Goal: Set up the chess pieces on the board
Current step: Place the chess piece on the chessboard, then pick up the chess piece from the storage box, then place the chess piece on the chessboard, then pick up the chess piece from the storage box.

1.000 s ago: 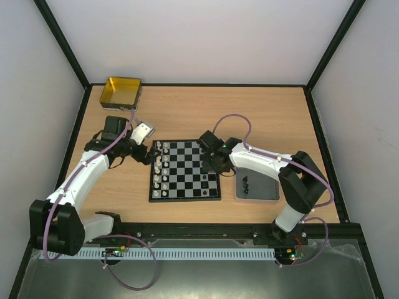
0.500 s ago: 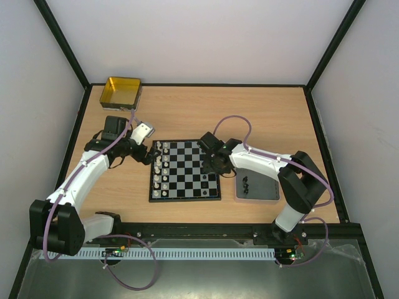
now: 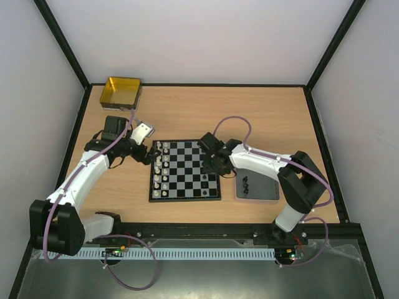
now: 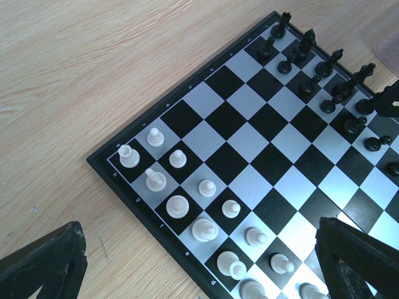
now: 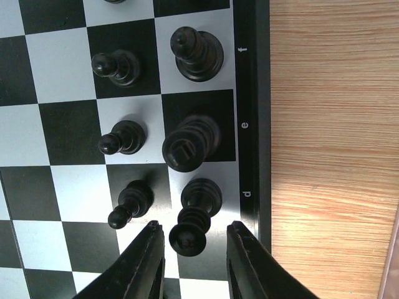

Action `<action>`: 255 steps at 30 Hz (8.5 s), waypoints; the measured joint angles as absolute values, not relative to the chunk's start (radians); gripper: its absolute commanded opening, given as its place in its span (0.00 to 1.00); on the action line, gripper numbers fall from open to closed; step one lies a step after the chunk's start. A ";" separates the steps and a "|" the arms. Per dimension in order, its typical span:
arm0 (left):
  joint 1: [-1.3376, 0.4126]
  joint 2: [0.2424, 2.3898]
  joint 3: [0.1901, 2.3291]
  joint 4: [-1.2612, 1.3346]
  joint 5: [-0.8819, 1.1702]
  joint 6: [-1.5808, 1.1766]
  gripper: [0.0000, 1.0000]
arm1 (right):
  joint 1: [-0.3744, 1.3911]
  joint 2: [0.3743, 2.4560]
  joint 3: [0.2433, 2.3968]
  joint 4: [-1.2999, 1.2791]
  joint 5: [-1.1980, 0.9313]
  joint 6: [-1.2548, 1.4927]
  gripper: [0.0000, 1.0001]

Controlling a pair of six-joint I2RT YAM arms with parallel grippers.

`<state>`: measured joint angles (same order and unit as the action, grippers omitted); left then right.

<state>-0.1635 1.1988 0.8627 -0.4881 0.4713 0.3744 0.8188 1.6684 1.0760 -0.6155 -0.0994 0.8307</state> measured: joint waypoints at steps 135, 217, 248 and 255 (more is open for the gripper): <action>-0.163 1.210 0.863 -0.488 0.479 0.376 0.99 | 0.886 1.614 1.022 -0.639 -0.065 0.858 0.07; -0.163 1.210 0.862 -0.489 0.485 0.378 0.99 | 0.891 1.591 1.089 -0.706 0.010 0.854 0.21; -0.165 1.227 0.862 -0.490 0.487 0.381 0.99 | 0.645 1.215 0.677 -0.755 -0.010 0.855 0.34; -0.170 1.229 0.862 -0.490 0.487 0.381 0.99 | 0.632 1.226 0.645 -0.709 -0.028 0.852 0.30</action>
